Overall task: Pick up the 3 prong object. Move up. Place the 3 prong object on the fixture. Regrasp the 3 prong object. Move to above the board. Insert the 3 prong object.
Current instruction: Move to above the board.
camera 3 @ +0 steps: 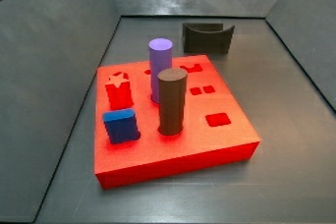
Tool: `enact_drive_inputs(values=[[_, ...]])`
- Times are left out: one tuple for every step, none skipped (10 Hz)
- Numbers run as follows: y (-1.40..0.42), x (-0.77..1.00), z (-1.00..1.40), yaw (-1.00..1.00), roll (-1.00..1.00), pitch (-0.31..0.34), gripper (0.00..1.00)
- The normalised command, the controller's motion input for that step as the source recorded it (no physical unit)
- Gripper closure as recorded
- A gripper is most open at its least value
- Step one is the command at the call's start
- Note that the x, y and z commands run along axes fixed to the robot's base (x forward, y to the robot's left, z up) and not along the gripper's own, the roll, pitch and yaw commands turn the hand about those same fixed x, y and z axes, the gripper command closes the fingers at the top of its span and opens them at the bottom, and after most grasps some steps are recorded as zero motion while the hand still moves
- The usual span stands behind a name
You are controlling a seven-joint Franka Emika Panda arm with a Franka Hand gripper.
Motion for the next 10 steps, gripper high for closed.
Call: enact_drive_inputs(values=[[0.09,0.0,1.0,0.07,-0.04,0.169,1.0],[0.08,0.01,1.0,0.09,-0.05,0.164,1.0],[0.05,0.01,0.88,0.11,-0.05,0.164,1.0],[0.02,0.03,0.64,0.13,-0.05,0.15,1.0],[0.0,0.03,0.46,0.15,-0.05,0.135,1.0],[-0.01,0.03,0.23,0.15,-0.04,0.111,1.0],[-1.0,-0.44,0.05,-0.01,-1.0,0.046,1.0],[-1.0,-0.45,0.05,-0.01,-1.0,0.033,1.0],[-1.0,-0.46,0.06,-0.01,-1.0,0.027,1.0],[-1.0,-0.47,0.04,-0.01,-1.0,0.019,1.0]])
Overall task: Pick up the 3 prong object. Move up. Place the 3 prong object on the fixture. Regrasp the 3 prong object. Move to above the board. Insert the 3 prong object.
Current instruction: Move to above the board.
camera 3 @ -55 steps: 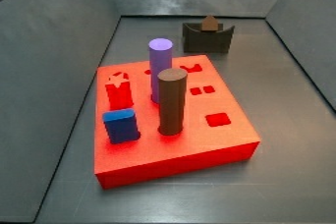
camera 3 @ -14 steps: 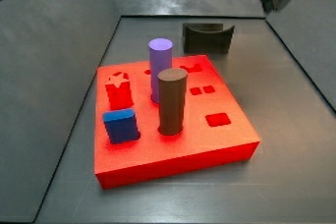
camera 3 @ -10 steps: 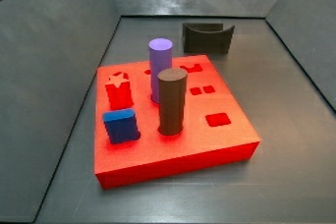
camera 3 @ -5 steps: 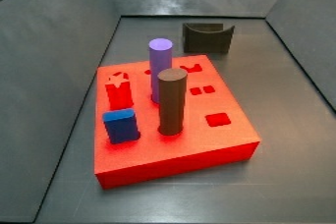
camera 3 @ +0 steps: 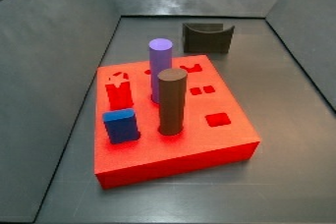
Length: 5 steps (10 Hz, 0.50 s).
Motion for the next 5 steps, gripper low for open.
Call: enact_drive_inputs(values=[[-1.0,-0.47,0.05,-0.01,-1.0,0.016,1.0],[-1.0,-0.48,0.05,0.0,-1.0,0.015,1.0],[-1.0,-0.48,0.05,0.0,-1.0,0.01,1.0],[-1.0,-0.5,0.05,0.0,-1.0,0.004,1.0],[-1.0,-0.5,0.05,0.0,-1.0,-0.001,1.0]])
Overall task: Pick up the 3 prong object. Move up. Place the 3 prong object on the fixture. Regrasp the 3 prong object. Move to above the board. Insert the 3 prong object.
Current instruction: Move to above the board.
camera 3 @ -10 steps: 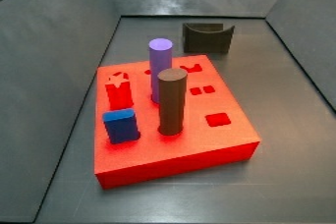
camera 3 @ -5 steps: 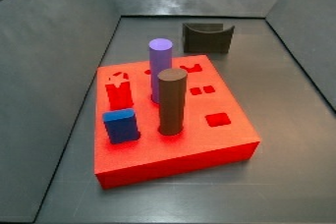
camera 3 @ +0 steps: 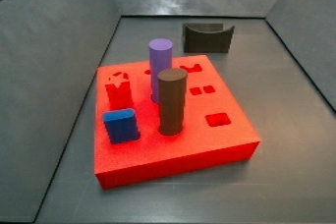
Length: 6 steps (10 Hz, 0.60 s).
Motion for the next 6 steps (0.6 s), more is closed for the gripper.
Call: enact_drive_inputs(values=[[-1.0,-0.53,0.05,0.0,-1.0,-0.015,1.0],[-1.0,-0.55,0.05,0.0,-1.0,-0.024,1.0],[-0.75,-0.44,0.03,-0.01,-0.93,-0.039,1.0],[-0.49,-0.31,0.02,-0.01,-0.71,-0.037,1.0],[-0.2,-0.16,0.01,0.0,-0.43,-0.033,1.0],[-0.13,-0.11,0.0,0.0,-0.33,-0.027,1.0]])
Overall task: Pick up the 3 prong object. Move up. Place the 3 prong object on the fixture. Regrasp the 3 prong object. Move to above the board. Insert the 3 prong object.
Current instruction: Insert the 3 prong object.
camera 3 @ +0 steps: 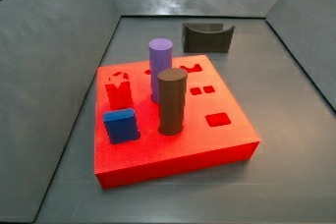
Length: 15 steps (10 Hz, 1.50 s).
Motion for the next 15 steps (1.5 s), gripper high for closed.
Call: enact_drive_inputs(values=[[0.0,0.0,-0.02,0.0,0.0,0.0,1.0],[0.2,0.0,-0.09,0.05,-0.08,-0.017,1.0],[0.75,-0.04,-0.26,0.01,-0.31,-0.033,1.0],[0.73,-0.19,-0.49,0.0,-0.35,-0.001,1.0],[0.6,-0.19,-0.61,-0.15,-0.29,0.0,1.0],[0.47,-0.18,-0.78,-0.37,-0.18,0.001,1.0],[0.36,-0.19,-0.84,-0.38,-0.11,0.0,1.0],[0.13,-0.15,-0.85,-0.57,-0.05,-0.039,1.0],[0.04,0.0,-0.84,-0.84,-0.05,-0.074,1.0],[0.0,0.0,-0.74,-1.0,-0.02,-0.163,1.0],[0.0,0.0,-0.73,-1.0,-0.02,-0.164,1.0],[0.0,0.0,-0.74,-1.0,0.0,-0.141,1.0],[0.0,0.0,-0.7,-1.0,-0.01,-0.08,1.0],[0.01,0.0,0.0,-0.25,0.0,-0.009,1.0],[0.0,0.01,-0.01,0.0,0.0,0.0,1.0]])
